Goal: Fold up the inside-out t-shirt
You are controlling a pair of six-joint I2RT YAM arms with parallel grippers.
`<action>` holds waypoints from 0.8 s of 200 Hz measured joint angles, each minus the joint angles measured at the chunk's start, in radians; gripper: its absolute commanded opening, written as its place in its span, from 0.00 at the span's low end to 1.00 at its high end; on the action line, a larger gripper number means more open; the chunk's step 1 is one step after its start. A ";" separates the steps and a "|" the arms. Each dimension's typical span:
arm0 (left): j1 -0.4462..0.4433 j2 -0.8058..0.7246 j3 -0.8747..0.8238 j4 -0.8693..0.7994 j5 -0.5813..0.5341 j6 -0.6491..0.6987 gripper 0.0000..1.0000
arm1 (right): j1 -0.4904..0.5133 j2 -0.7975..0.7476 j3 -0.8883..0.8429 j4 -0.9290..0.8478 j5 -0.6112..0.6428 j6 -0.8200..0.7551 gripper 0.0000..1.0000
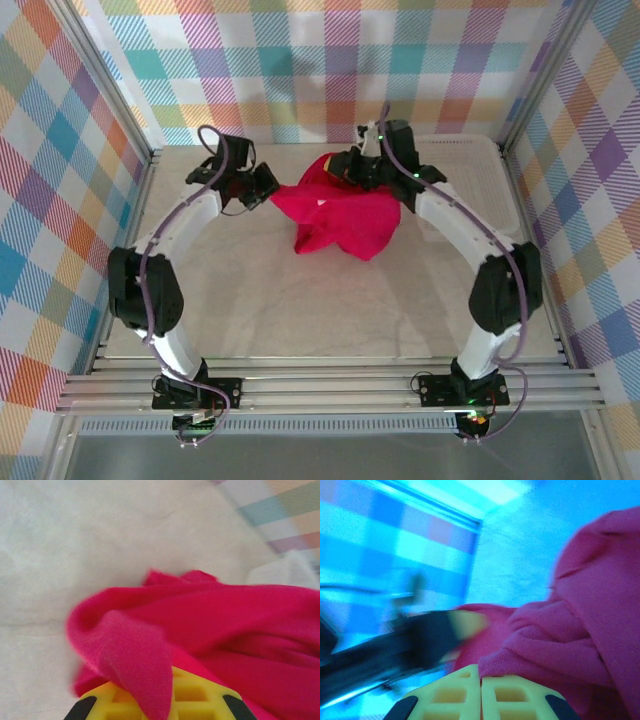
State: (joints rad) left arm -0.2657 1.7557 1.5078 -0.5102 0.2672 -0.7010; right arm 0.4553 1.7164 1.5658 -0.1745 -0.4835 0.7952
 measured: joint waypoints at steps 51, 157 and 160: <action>0.000 0.039 -0.223 0.121 -0.016 0.017 0.00 | -0.040 -0.071 0.125 -0.026 -0.086 0.029 0.00; 0.000 -0.026 -0.292 0.138 -0.219 0.219 0.26 | -0.109 0.013 0.451 -0.200 -0.064 0.140 0.00; 0.000 -0.034 -0.292 0.138 -0.223 0.216 0.29 | -0.109 0.006 0.424 -0.196 -0.059 0.140 0.00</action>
State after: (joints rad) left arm -0.2661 1.7222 1.2156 -0.3725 0.0444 -0.4847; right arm 0.3458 1.7226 1.9900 -0.3706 -0.5426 0.9356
